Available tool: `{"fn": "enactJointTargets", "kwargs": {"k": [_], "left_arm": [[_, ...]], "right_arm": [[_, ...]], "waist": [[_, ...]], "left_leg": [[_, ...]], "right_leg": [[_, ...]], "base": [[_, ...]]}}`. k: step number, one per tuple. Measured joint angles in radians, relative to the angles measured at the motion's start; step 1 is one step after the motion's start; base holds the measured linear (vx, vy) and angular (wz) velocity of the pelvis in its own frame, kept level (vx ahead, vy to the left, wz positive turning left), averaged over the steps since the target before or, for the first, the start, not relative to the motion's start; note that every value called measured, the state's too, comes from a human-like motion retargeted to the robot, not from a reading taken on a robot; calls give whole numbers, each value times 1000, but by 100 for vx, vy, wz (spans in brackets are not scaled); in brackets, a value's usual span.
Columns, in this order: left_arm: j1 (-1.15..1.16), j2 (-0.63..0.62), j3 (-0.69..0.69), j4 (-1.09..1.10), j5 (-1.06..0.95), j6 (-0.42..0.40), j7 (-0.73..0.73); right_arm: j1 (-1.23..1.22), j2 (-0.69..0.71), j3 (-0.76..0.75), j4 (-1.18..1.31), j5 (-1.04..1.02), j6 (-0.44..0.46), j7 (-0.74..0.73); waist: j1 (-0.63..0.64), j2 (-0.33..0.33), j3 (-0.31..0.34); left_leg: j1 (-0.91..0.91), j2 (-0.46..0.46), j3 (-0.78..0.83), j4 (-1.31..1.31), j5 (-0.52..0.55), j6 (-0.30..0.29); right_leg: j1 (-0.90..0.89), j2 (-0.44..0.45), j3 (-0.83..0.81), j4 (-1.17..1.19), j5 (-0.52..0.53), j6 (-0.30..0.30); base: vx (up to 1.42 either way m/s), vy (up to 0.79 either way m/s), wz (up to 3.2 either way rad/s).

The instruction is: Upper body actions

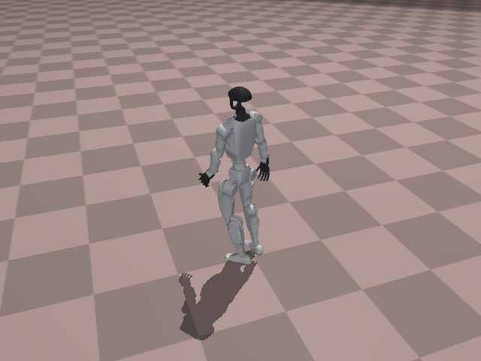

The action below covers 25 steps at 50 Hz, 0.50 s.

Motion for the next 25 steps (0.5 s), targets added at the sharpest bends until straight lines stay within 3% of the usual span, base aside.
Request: {"fn": "enactJointTargets", "kwargs": {"k": [5, 10, 12, 16, 18, 20, 22, 25], "left_arm": [[76, 19, 25, 8, 81, 21, 22], [201, 85, 69, 29, 212, 58, -6], [270, 131, 21, 44, 245, 44, 11], [413, 210, -41, 39, 363, 74, 62], [487, 234, -14, 56, 410, 87, 69], [556, 245, 27, 88, 409, 109, 46], [619, 240, 90, 123, 393, 142, 12], [703, 220, 205, 153, 332, 175, -34]], "right_arm": [[-13, 10, 23, -26, 14, 0, 16], [-59, 42, 42, -43, 74, -10, -2], [-101, 65, 44, -37, 170, 5, 15], [-253, 117, 42, -62, 446, 55, 120], [-354, 145, 57, -105, 511, 68, 140], [-455, 155, 88, -148, 497, 77, 180], [-558, 162, 99, -195, 443, 90, 229], [-722, 173, 107, -263, 427, 93, 267]], "waist": [[17, 3, -9], [18, 22, 3], [25, 19, 13], [75, -21, 50], [93, -40, 67], [122, -55, 84], [152, -54, 104], [202, -49, 141]], "left_leg": [[-2, 20, 8, -4, 3, -32], [-19, 68, 10, 57, -14, -79], [-49, 87, 11, 137, -7, -99], [-178, 134, 14, 438, 155, -131], [-296, 157, 5, 655, 262, -64], [-429, 179, -2, 875, 283, 12], [-551, 232, 16, 1071, 214, 23], [-725, 338, 79, 1322, 129, 109]], "right_leg": [[14, 27, -8, -78, -46, -62], [27, 50, 9, -97, -45, -82], [35, 51, 13, -99, -45, -91], [36, 15, 52, -89, -41, -106], [33, -6, 61, -81, -42, -114], [32, -20, 73, -68, -42, -124], [35, -21, 77, -58, -42, -134], [33, -6, 88, -40, -45, -157]], "base": [[-15, -25, -8], [-17, -22, -4], [-15, -22, -14], [-23, -20, -39], [-25, -13, -15], [-16, -11, -21], [-11, -6, -15], [-14, -12, -20]]}}
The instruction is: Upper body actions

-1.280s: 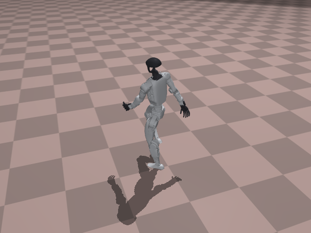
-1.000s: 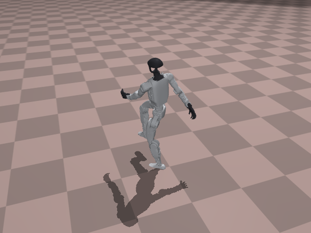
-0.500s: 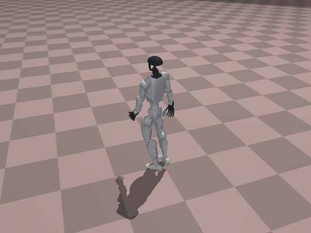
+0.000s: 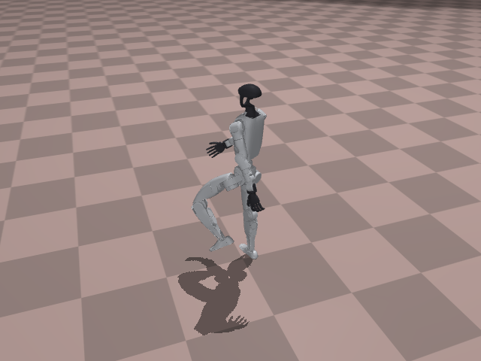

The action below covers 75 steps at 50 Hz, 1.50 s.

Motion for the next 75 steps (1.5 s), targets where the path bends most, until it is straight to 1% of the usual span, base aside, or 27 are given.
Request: {"fn": "enactJointTargets", "kwargs": {"k": [2, 5, 10, 13, 16, 20, 22, 24, 30, 32, 33, 35, 37, 39, 44, 47, 50, 52, 55, 58, 60, 62, 65, 67, 70, 73, 75], "left_arm": [[50, -18, 55, 0, -68, 28, -32], [109, -42, 109, 0, -131, 55, -71], [158, -51, 117, 0, -104, 57, -94], [153, -56, 122, 0, -94, 55, -100], [125, -54, 117, 0, -93, 50, -109], [81, -45, 112, 0, -77, 30, -110], [54, -39, 119, -2, -77, 23, -105], [31, -34, 129, -15, -90, 22, -98], [-54, -25, 148, -98, -141, 3, -86], [-80, -25, 144, -116, -154, -3, -75], [-92, -25, 141, -124, -160, -7, -71], [-115, -27, 137, -132, -166, -13, -60], [-141, -34, 132, -137, -172, -23, -35], [-161, -44, 119, -138, -175, -32, -18], [-208, -71, 93, -128, -169, -26, -28], [-249, -85, 75, -125, -191, -14, -50], [-292, -84, 35, -122, -215, -13, -81], [-323, -78, -12, -123, -219, -6, -84], [-409, -95, -74, -144, -261, 16, -79], [-517, -160, -97, -219, -377, -21, -83], [-615, -201, -136, -298, -455, -36, -94], [-720, -229, -171, -397, -462, -43, -109], [-887, -234, -251, -523, -452, -54, -108], [-995, -224, -274, -564, -449, -56, -84], [-1133, -213, -256, -585, -465, -59, -59], [-1219, -207, -231, -612, -508, -54, -49], [-1245, -203, -226, -640, -528, -58, -42]], "right_arm": [[-95, 12, 1, -50, 20, -10, 1], [-203, 24, 10, -124, 41, -34, -12], [-288, 22, 43, -192, 33, -85, -92], [-298, 35, 52, -212, 70, -109, -105], [-279, 47, 56, -226, 98, -116, -100], [-221, 62, 52, -211, 81, -132, -120], [-178, 76, 52, -187, 63, -133, -134], [-133, 85, 52, -164, 51, -134, -130], [2, 83, 64, -110, 13, -141, -121], [43, 84, 64, -92, -2, -145, -126], [63, 85, 66, -83, -7, -145, -129], [96, 87, 71, -72, -8, -141, -131], [136, 82, 70, -67, -3, -138, -123], [178, 73, 63, -71, 2, -142, -121], [292, 31, 48, -72, -30, -182, -144], [376, 5, 29, -62, -70, -191, -153], [462, -17, 1, -22, -100, -184, -149], [522, -28, -15, 27, -120, -182, -151], [609, -44, -47, 121, -173, -187, -176], [689, -65, -71, 222, -242, -190, -247], [741, -83, -87, 293, -282, -178, -314], [784, -101, -120, 359, -308, -162, -388], [866, -129, -171, 405, -319, -136, -452], [927, -147, -198, 405, -321, -104, -471], [995, -182, -231, 405, -331, -57, -485], [1038, -222, -261, 405, -334, -30, -496], [1055, -243, -277, 405, -317, -21, -510]], "waist": [[26, -2, 17], [71, -25, 39], [123, -93, 78], [134, -117, 98], [121, -113, 83], [79, -79, 14], [50, -67, -25], [32, -63, -48], [5, -49, -68], [-25, -27, -77], [-44, -15, -81], [-78, 9, -82], [-104, 36, -80], [-126, 41, -80], [-174, 34, -102], [-149, 18, -93], [-105, 8, -81], [-96, 7, -82], [-115, 27, -83], [-156, 66, -74], [-198, 93, -54], [-250, 104, -21], [-324, 113, 29], [-377, 122, 56], [-456, 145, 89], [-516, 183, 123], [-539, 208, 135]], "left_leg": [[-115, 44, 28, 127, -40, 32], [-250, 61, 103, 240, -74, 70], [-340, -8, 255, 248, -76, 71], [-309, -29, 299, 212, -63, 41], [-267, -12, 273, 190, -56, 25], [-226, 39, 162, 164, -55, 22], [-165, 2, 89, 59, -5, -3], [-56, -62, 50, -110, 52, -37], [330, -193, -1, -683, 147, -106], [442, -220, -41, -867, 178, -137], [489, -224, -57, -947, 172, -165], [572, -226, -73, -1082, 83, -221], [640, -224, -77, -1224, 8, -230], [681, -236, -77, -1308, -30, -225], [687, -275, -112, -1385, -25, -186], [686, -286, -100, -1368, -49, -159], [708, -289, -74, -1352, -78, -139], [723, -291, -65, -1345, -92, -126], [732, -274, -88, -1335, -103, -113], [727, -234, -123, -1317, -106, -111], [727, -207, -149, -1302, -107, -106], [731, -199, -181, -1286, -107, -97], [731, -191, -230, -1257, -107, -83], [734, -179, -261, -1242, -109, -76], [735, -141, -300, -1221, -117, -77], [742, -84, -310, -1203, -131, -76], [751, -54, -304, -1201, -139, -75]], "right_leg": [[-3, 11, 2, 4, -1, -16], [-2, -2, 14, 8, -4, -28], [8, -68, 25, 27, -19, -32], [15, -99, 27, 47, -31, -26], [13, -95, 10, 53, -42, -24], [-1, -59, -24, 34, -43, -23], [-6, -51, -35, 17, -37, -14], [-3, -50, -39, 1, -31, -5], [6, -30, -40, -26, -20, 19], [9, -1, -58, -34, -22, 23], [10, 15, -69, -35, -24, 25], [11, 44, -89, -37, -29, 29], [14, 75, -103, -41, -34, 33], [20, 79, -119, -47, -37, 42], [13, 50, -159, -45, -42, 76], [3, 25, -149, -8, -54, 91], [-17, 6, -122, 79, -72, 97], [-36, -1, -110, 156, -38, 94], [-95, -9, -113, 333, 105, 101], [-197, -27, -133, 556, 237, 78], [-288, -65, -162, 767, 206, 56], [-384, -141, -197, 981, 160, 28], [-553, -231, -190, 1242, 106, -10], [-666, -278, -182, 1356, 81, -34], [-823, -313, -171, 1442, 57, -66], [-947, -299, -178, 1456, 35, -101], [-991, -277, -194, 1440, 27, -108]], "base": [[-11, -15, -15], [-5, -12, -18], [1, -4, -7], [0, 0, 0], [0, 1, 21], [6, 5, 42], [10, 9, 28], [12, 4, 16], [12, 0, 2], [14, 1, 26], [16, 3, 39], [14, 5, 36], [17, 9, 29], [20, 12, 32], [26, 15, 38], [31, 13, -20], [31, 15, -43], [31, 22, -18], [22, 18, 24], [16, 17, 43], [13, 19, 61], [5, 12, 74], [5, 11, 86], [5, 8, 87], [5, 6, 60], [7, 1, 13], [8, -1, -17]]}}
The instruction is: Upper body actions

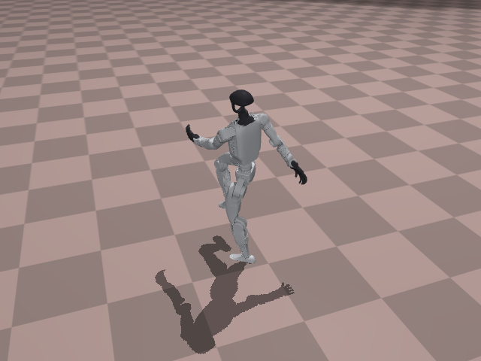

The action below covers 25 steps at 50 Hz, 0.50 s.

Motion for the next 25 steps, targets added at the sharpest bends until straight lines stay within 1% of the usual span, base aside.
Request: {"fn": "enactJointTargets", "kwargs": {"k": [2, 5, 8, 10, 11, 12, 14, 17, 18, 20, 22, 23, 25], "left_arm": [[-9, 3, 1, -28, 0, -9, 14], [-8, -13, -5, -41, 5, -21, 45], [19, -41, -12, -26, -20, -39, 53], [46, -63, -15, -12, -30, -39, 54], [72, -64, -18, -8, -49, -41, 41], [100, -68, -19, -4, -64, -40, 28], [166, -84, -18, 0, -81, -31, 10], [294, -104, -9, 16, -96, -24, -12], [338, -108, -4, 24, -99, -22, -18], [417, -113, 3, 48, -99, -16, -33], [487, -107, 4, 75, -89, -6, -60], [520, -104, 5, 91, -79, 2, -72], [581, -90, 15, 128, -43, 11, -94]], "right_arm": [[3, -9, -14, 0, 33, 7, -6], [-11, 1, -24, 0, 72, 6, 7], [-51, 19, -7, 0, 55, -1, 27], [-68, 32, 10, 0, 36, -12, 33], [-101, 34, 22, 0, 14, -14, 38], [-131, 36, 35, 0, -3, -17, 42], [-178, 41, 58, 0, -16, -27, 46], [-247, 49, 81, -2, -29, -44, 66], [-270, 53, 85, -7, -29, -51, 77], [-310, 62, 101, -33, -22, -70, 95], [-351, 70, 128, -63, -13, -75, 113], [-369, 75, 142, -78, -10, -77, 123], [-406, 91, 174, -107, -5, -79, 151]], "waist": [[-4, 12, 2], [11, 0, -16], [44, -30, -54], [69, -37, -98], [87, -50, -102], [104, -60, -109], [140, -65, -143], [185, -62, -220], [192, -62, -247], [210, -79, -293], [249, -105, -312], [276, -122, -314], [343, -147, -302]], "left_leg": [[9, 11, 15, -3, -6, 2], [18, -12, 35, -16, -5, 8], [24, -67, 62, -36, 1, 12], [12, -95, 73, -56, 11, 9], [21, -114, 93, -56, 5, 12], [27, -131, 111, -58, 1, 13], [25, -152, 143, -68, -2, 9], [-4, -178, 184, -81, -4, -2], [-22, -191, 188, -82, -5, -6], [-51, -238, 202, -86, -6, -6], [-70, -280, 229, -85, -10, -8], [-73, -298, 248, -86, -10, -10], [-62, -308, 293, -93, -12, -22]], "right_leg": [[-5, 15, -13, -27, -1, -2], [52, 19, -22, -72, 7, 8], [188, 15, -35, -142, 23, 29], [301, 21, -67, -215, 39, 45], [367, 36, -60, -268, 62, 63], [432, 56, -51, -329, 90, 82], [553, 128, -20, -488, 156, 119], [717, 250, 59, -792, 238, 175], [771, 275, 78, -909, 261, 197], [868, 295, 118, -1136, 284, 221], [948, 287, 117, -1306, 118, 259], [973, 274, 90, -1370, 56, 262], [979, 263, 115, -1437, -8, 255]], "base": [[5, -1, -31], [1, 1, -26], [-1, 3, -33], [-2, 0, -42], [-3, 3, -65], [-3, 5, -80], [0, -1, -84], [-1, -3, -72], [-8, -6, -38], [-12, -8, -28], [-20, -15, -49], [-22, -13, -76], [-22, -16, -105]]}}
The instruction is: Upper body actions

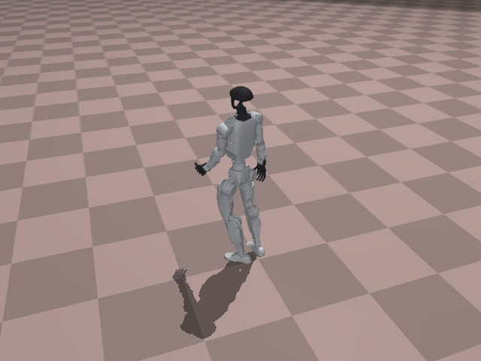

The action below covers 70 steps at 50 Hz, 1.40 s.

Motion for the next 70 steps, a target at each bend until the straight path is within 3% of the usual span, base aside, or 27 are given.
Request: {"fn": "enactJointTargets", "kwargs": {"k": [7, 11, 15, 19, 28, 35, 40, 43, 45, 48, 52, 56, 60, 63, 65, 67, 70], "left_arm": [[180, 74, 38, 84, 175, 42, -22], [214, 84, 78, 208, 253, 53, 33], [246, 104, 106, 373, 280, 101, 122], [263, 120, 126, 460, 329, 159, 189], [365, 118, 203, 371, 379, 145, 136], [416, 139, 198, 370, 464, 210, 212], [501, 146, 170, 378, 525, 257, 275], [531, 155, 202, 424, 527, 275, 237], [544, 173, 215, 461, 516, 279, 209], [568, 204, 236, 508, 485, 281, 161], [582, 214, 297, 512, 452, 273, 142], [577, 220, 328, 512, 369, 236, 185], [510, 214, 328, 512, 294, 227, 180], [420, 193, 317, 512, 223, 196, 140], [352, 167, 296, 512, 181, 173, 134], [264, 135, 261, 512, 157, 157, 131], [80, 97, 234, 501, 181, 137, 100]], "right_arm": [[-168, 34, 141, -84, -21, -3, 88], [-198, 46, 157, -192, -47, -11, 149], [-147, 54, 156, -276, -60, -43, 175], [-101, 55, 136, -210, -69, -31, 130], [7, 18, 71, 95, -89, 30, 49], [75, -1, 85, 107, -11, 77, -21], [-53, 38, 188, 107, 104, 81, 10], [-198, 88, 268, 93, 67, 60, 95], [-273, 116, 307, 22, 52, 42, 177], [-359, 147, 328, -94, 22, 22, 292], [-436, 162, 333, -208, -26, -31, 330], [-414, 163, 367, -267, -57, -93, 322], [-311, 151, 340, -214, -144, -106, 269], [-208, 122, 284, -87, -204, -79, 224], [-133, 89, 231, 21, -260, -37, 164], [-47, 40, 196, 107, -257, 16, 115], [84, -21, 132, 107, -182, 112, 98]], "waist": [[143, -11, 61], [113, 13, 88], [46, 45, 55], [53, 47, 56], [94, 35, 47], [107, 43, 43], [129, 41, 58], [112, 19, 83], [120, 8, 108], [178, -17, 140], [235, -30, 165], [204, -24, 117], [176, -19, 84], [169, 0, 82], [152, 28, 75], [93, 48, 56], [98, 53, 53]], "left_leg": [[-23, 44, 124, -10, 24, -46], [-33, 51, 97, -38, 61, -61], [-57, 56, 34, -61, 90, -65], [-55, 62, 15, -64, 96, -71], [-27, 79, 7, -67, 82, -85], [-13, 102, 17, -34, 51, -97], [-61, 135, 47, 126, 56, -123], [-224, 164, 0, 420, 210, -144], [-344, 174, -35, 614, 303, -100], [-443, 179, -27, 808, 259, -68], [-483, 218, 45, 916, 194, -16], [-431, 195, 37, 816, 201, -34], [-240, 128, 15, 489, 253, -88], [-50, 88, 18, 192, 100, -112], [41, 64, 13, 17, 57, -65], [74, 55, -36, -79, 90, -42], [18, 74, -18, -101, 107, -40]], "right_leg": [[-66, -3, 101, -79, 32, -12], [-77, 14, 114, -83, 32, -35], [-75, 26, 69, -94, 22, -41], [-64, 38, 57, -97, 15, -53], [-40, 59, 53, -95, -4, -66], [-24, 76, 64, -90, -14, -81], [-20, 64, 97, -86, -5, -92], [-24, 24, 77, -96, 7, -90], [-16, 7, 48, -106, 16, -90], [-11, -23, 50, -97, 23, -94], [-13, -45, 67, -80, 19, -95], [-7, -37, 36, -81, 8, -89], [12, -21, 6, -53, -28, -81], [25, 10, 0, 7, -72, -79], [26, 40, -7, 65, -97, -72], [-5, 39, -52, 159, -62, -58], [-162, -7, -46, 408, 128, -17]], "base": [[-32, -26, -88], [-28, -14, 29], [-2, -6, 72], [-2, -5, 28], [5, -4, 2], [0, -1, -8], [-6, -2, -31], [-29, -7, 51], [-24, -9, 71], [-11, -1, 1], [-7, 8, -16], [19, 7, 41], [24, 6, 29], [29, 12, -3], [36, 19, 20], [27, 21, 81], [-12, 10, -21]]}}
